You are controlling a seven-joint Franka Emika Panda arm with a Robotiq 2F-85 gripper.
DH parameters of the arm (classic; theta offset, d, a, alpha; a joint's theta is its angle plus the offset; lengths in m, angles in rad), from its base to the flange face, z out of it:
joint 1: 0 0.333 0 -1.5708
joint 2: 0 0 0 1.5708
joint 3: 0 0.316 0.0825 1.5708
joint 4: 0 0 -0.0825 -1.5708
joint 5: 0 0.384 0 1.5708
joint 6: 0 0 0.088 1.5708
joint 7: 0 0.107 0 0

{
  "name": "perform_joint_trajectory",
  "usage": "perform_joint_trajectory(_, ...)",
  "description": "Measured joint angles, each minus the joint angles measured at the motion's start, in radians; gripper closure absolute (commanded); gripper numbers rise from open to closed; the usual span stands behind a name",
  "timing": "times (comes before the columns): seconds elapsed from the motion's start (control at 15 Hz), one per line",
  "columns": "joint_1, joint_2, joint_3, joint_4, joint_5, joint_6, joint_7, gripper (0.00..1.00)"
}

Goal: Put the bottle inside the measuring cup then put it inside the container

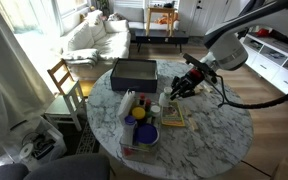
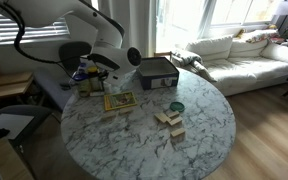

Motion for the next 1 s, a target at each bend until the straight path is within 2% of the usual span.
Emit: perform_joint_trajectory(1.0, 0.040, 0.077, 0.025, 0.061, -0.010, 0.101, 0.021, 0.94)
